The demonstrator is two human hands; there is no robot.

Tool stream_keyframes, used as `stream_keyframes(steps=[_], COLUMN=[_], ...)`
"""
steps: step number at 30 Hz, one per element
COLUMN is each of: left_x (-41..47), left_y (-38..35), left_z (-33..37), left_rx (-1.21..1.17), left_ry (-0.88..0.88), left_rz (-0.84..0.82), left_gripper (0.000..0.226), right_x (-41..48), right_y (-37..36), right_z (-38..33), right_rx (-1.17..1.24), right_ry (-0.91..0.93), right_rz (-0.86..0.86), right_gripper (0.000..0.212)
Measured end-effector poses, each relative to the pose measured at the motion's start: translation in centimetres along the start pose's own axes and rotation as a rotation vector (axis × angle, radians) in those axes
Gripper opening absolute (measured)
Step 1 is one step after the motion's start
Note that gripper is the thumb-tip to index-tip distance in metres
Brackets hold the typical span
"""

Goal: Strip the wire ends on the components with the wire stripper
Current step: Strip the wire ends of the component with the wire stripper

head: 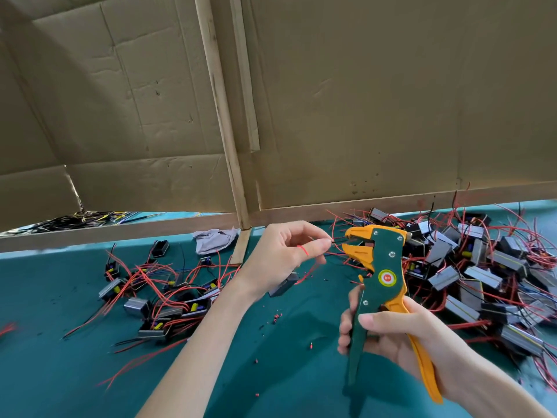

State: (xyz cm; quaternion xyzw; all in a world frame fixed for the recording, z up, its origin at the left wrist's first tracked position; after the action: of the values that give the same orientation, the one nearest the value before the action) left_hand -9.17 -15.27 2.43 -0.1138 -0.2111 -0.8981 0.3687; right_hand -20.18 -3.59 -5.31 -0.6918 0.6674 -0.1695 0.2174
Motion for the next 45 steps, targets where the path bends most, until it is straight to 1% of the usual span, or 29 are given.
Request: stream_keyframes(steps=[3,6,12,16,19,22,25,26,27,29,30,32,33,35,38,42,45], left_x=[-0.1,-0.1,-0.2,-0.3,-0.3,-0.4,-0.4,-0.4,-0.5,-0.6,-0.7,-0.9,-0.8,-0.4,0.0,0.2,0.2], left_y=[0.0,-0.2,0.0,0.1,0.2,0.6,0.5,0.3,0.2,0.0,-0.1,-0.4,-0.6,-0.6,0.1,0.8,0.6], left_z=[0.5,0.8,0.8,0.9,1.1,1.0,0.7,0.5,0.3,-0.1,-0.2,-0.3,-0.5,-0.9,-1.3,-2.2,-2.9], left_rx=[0.019,0.033,0.075,0.061,0.067,0.063,0.079,0.017,-0.115,-0.453,-0.550,-0.558,-0.524,-0.449,-0.351,-0.287,-0.271], left_ry=[-0.016,-0.017,0.025,0.026,0.015,0.026,0.054,0.071,0.109,0.208,0.234,0.232,0.228,0.211,0.188,0.222,0.258], left_rz=[0.001,-0.008,-0.026,-0.062,-0.105,-0.124,-0.144,-0.153,-0.160,-0.193,-0.215,-0.239,-0.228,-0.146,-0.015,0.067,0.066], left_gripper=[0.010,0.012,0.022,0.020,0.019,0.019,0.014,0.008,0.004,0.006,0.008,0.013,0.017,0.027,0.033,0.033,0.029], right_x=[-0.1,-0.2,-0.4,-0.5,-0.7,-1.0,-1.1,-1.1,-1.1,-1.1,-1.2,-1.2,-1.2,-0.8,-0.3,-0.2,-0.1], right_y=[-0.2,-0.1,-0.5,-0.7,-0.7,-0.8,-0.7,-0.7,-0.7,-0.4,-0.2,0.2,0.1,-0.3,-0.3,0.2,0.4], right_z=[-0.1,-0.1,-0.1,-0.2,-0.1,0.0,0.2,0.3,0.3,0.3,0.3,0.0,-0.1,-0.5,-0.7,-0.7,-0.6], right_rx=[-0.046,-0.103,-0.131,-0.177,-0.224,-0.254,-0.261,-0.255,-0.251,-0.273,-0.295,-0.313,-0.284,-0.165,-0.061,-0.017,-0.016], right_ry=[0.023,0.028,0.034,0.033,0.036,0.036,0.040,0.046,0.055,0.064,0.060,0.049,0.054,0.082,0.109,0.109,0.108], right_rz=[-0.025,-0.033,-0.046,-0.034,0.002,0.006,0.049,0.072,0.096,0.164,0.207,0.249,0.237,0.192,0.201,0.199,0.201], right_gripper=[0.030,0.031,0.024,0.022,0.026,0.041,0.047,0.047,0.046,0.046,0.047,0.044,0.038,0.022,0.011,0.010,0.010])
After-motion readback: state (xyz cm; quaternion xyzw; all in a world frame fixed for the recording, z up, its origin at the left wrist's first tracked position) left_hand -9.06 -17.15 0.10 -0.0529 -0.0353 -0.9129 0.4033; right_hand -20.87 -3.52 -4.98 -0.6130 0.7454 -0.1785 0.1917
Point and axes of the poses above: each hand's wrist, its own x-axis towards the middle knuckle, its own y-axis out of the back of the hand, z = x × y, the point moved 5 cm from there along x, towards the middle knuckle, and after that the axes turned 1 degree about -y, right-handed, at the moved point
